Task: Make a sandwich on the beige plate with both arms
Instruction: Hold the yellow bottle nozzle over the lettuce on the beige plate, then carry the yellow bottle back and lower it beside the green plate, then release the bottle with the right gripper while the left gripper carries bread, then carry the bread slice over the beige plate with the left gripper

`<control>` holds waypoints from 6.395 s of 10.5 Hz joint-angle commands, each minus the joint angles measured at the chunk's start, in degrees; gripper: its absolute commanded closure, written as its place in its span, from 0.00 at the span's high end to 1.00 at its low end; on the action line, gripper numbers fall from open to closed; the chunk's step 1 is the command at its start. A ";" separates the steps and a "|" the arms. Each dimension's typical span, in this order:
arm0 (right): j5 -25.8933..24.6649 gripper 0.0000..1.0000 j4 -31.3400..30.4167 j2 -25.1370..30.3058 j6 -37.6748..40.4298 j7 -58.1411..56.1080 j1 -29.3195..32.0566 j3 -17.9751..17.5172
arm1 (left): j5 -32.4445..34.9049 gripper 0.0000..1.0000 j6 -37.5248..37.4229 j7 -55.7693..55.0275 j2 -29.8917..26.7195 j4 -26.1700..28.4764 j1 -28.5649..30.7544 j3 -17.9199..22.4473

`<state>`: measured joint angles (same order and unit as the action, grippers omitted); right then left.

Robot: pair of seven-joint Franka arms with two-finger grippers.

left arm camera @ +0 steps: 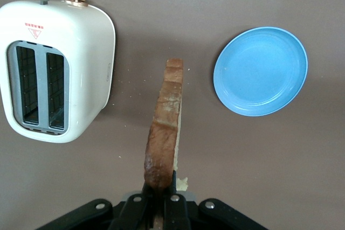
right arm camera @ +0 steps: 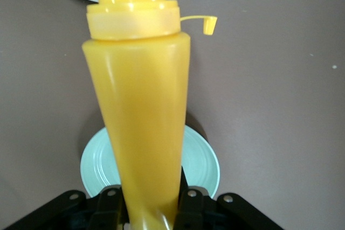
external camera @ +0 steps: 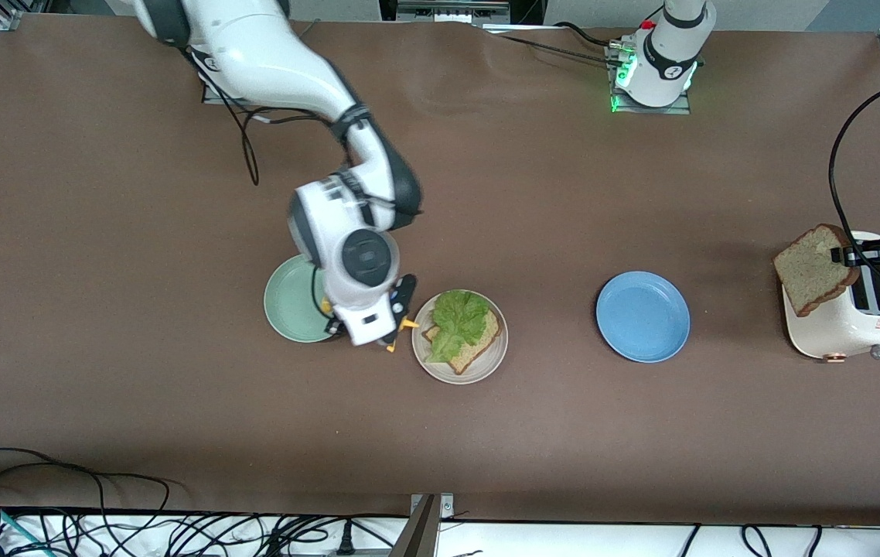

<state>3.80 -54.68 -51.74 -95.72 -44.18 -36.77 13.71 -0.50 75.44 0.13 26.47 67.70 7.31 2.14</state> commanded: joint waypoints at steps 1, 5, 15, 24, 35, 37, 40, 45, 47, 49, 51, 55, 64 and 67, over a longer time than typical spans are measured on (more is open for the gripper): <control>3.65 0.00 -6.14 6.47 -1.57 -7.55 12.81 -11.48 | 1.21 0.00 -0.29 -0.04 -1.16 0.77 -0.10 -0.20; 13.31 0.00 -8.34 6.92 -0.87 -26.34 30.67 -20.91 | 1.21 0.00 -0.29 -0.04 -1.16 0.77 0.08 -0.20; 37.67 0.00 -12.91 -8.53 6.25 -71.55 50.83 -21.00 | 1.21 0.00 -0.29 0.05 -1.16 0.77 0.25 -0.12; 46.30 0.13 -13.26 -13.38 8.36 -79.66 52.24 -21.35 | 1.21 0.00 -0.38 0.05 -1.25 0.77 0.34 -0.20; 38.78 1.00 -15.87 -3.32 8.98 -82.22 51.98 -13.71 | -2.55 0.00 -0.29 -1.52 -1.25 0.60 -1.76 -0.29; 29.30 1.00 -23.77 8.88 3.11 -71.90 49.52 -12.48 | -6.42 0.00 0.14 -7.22 0.32 0.60 -5.27 -0.29; 10.51 1.00 -28.72 23.14 0.36 -46.52 43.30 -12.30 | -15.37 0.00 4.52 -10.93 3.66 0.68 -6.25 -0.20; 0.61 1.00 -36.63 37.57 -1.57 -3.69 37.66 -12.30 | -22.00 0.00 10.96 -14.36 6.92 0.77 -6.78 -0.20; -4.30 1.00 -37.25 41.62 2.26 14.64 33.02 -12.30 | -25.48 0.00 10.96 -15.24 6.84 0.68 -6.87 -0.29; -4.41 1.00 -37.34 44.18 4.93 34.53 31.06 -13.00 | -33.13 0.00 13.83 -18.91 6.92 0.77 -9.05 -0.20; -4.06 1.00 -37.08 44.45 3.18 36.18 31.41 -11.70 | -37.01 0.00 20.06 -24.09 9.11 0.77 -14.22 -0.20; -3.88 1.00 -36.73 42.96 -1.05 38.88 32.37 -8.52 | -45.36 0.00 35.62 -27.81 14.21 0.77 -23.02 -0.29; -2.38 1.00 -35.41 42.87 -0.78 39.52 33.08 -7.73 | -50.21 0.00 48.13 -27.81 21.07 3.67 -32.79 -0.20; -2.57 1.00 -34.44 43.04 1.32 38.82 33.25 -7.20 | -49.95 0.00 47.87 -27.37 21.95 4.20 -33.15 -0.20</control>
<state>1.00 -89.82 -9.19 -96.12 -4.98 -3.81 6.26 -49.41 123.11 -27.90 48.54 71.17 -25.05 1.13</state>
